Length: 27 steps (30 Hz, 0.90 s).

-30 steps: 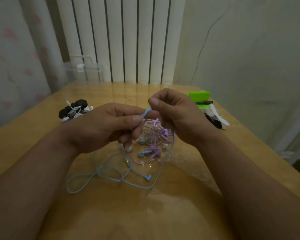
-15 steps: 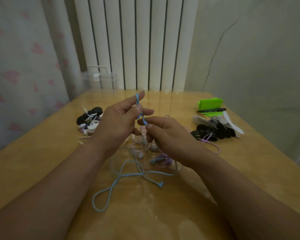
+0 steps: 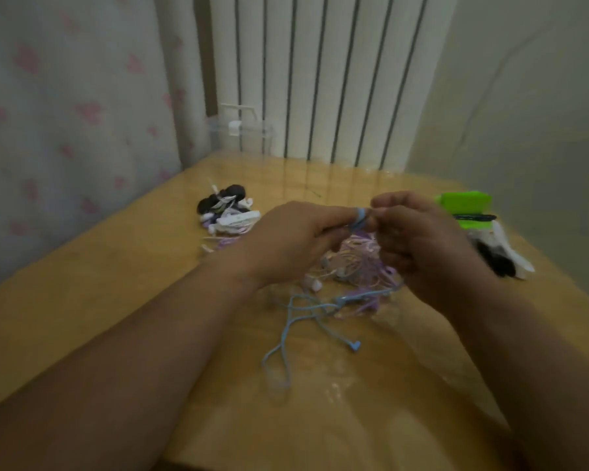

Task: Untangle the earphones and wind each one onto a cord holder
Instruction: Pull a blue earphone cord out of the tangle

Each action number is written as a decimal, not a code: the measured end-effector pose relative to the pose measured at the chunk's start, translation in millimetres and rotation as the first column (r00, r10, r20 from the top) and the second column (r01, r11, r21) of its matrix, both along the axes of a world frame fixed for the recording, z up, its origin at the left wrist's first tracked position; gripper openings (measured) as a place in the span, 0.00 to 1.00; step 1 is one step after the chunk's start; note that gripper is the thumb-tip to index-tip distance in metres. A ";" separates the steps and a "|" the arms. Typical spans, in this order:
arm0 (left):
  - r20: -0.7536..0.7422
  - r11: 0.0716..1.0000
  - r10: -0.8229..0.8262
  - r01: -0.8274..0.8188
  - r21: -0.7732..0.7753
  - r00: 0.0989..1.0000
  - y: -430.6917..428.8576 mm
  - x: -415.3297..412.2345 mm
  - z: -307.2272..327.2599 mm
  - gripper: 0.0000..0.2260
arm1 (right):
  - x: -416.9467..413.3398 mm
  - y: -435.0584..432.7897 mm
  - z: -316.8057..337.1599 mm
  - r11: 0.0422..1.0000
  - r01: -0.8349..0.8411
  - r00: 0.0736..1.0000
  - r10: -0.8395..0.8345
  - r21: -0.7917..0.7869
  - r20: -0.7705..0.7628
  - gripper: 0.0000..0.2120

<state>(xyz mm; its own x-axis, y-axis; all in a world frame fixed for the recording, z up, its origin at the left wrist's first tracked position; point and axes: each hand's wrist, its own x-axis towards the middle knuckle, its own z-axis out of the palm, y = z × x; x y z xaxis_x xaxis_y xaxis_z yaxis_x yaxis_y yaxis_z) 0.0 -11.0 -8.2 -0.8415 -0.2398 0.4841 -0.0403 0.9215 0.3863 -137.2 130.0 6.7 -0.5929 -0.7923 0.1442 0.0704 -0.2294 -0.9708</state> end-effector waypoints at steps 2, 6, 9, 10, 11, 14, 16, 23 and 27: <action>-0.008 1.000 0.006 -0.006 -0.029 1.000 1.8 -2.5 1.6 0.19 | -0.5 -0.4 0.0 1.000 0.006 1.000 -0.006 0.000 -0.027 0.10; -0.014 1.000 0.001 -0.001 -0.015 1.000 1.0 -5.5 -0.6 0.15 | -3.6 -2.7 -4.6 0.999 0.034 0.995 -0.032 0.023 -0.091 0.09; 0.004 1.000 0.021 -0.021 0.004 1.000 3.1 -9.3 2.2 0.14 | -7.5 -2.0 -5.6 0.998 0.061 0.987 -0.059 0.010 -0.146 0.09; 0.027 1.000 0.024 -0.024 -0.010 0.999 4.7 -11.4 5.5 0.14 | -8.9 -2.3 -5.0 0.997 0.072 0.985 -0.071 0.001 -0.160 0.09; 0.046 0.999 0.019 -0.018 -0.028 0.999 6.8 -14.1 8.7 0.13 | -10.2 -2.1 -4.5 0.996 0.086 0.982 -0.087 -0.011 -0.165 0.09; 0.052 0.999 0.029 -0.029 -0.015 0.998 8.8 -25.3 14.9 0.12 | -13.2 -3.9 -3.8 0.989 0.141 0.977 -0.145 -0.039 -0.158 0.09; 0.035 0.999 0.029 -0.030 0.044 0.999 4.0 -36.9 15.6 0.12 | -16.1 -5.9 -5.4 0.984 0.174 0.973 -0.179 -0.045 -0.143 0.09; 0.037 0.996 0.025 -0.028 0.079 0.999 -2.0 -41.2 4.1 0.09 | -6.6 -8.2 -8.1 0.967 0.250 0.938 -0.230 0.049 -0.258 0.08; 0.021 0.991 0.061 -0.063 0.120 0.998 3.5 -36.3 9.0 0.07 | -5.4 -14.6 -13.7 0.958 0.286 0.903 -0.258 0.031 -0.344 0.08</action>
<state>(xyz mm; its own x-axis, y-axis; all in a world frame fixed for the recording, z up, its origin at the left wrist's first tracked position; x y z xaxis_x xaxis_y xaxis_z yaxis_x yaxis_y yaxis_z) -36.3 -7.4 0.8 -0.8312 -0.3478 0.4338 -0.1038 0.8635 0.4935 -142.5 115.4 -7.0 -0.7154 -0.6238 0.3147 -0.3143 -0.1150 -0.9423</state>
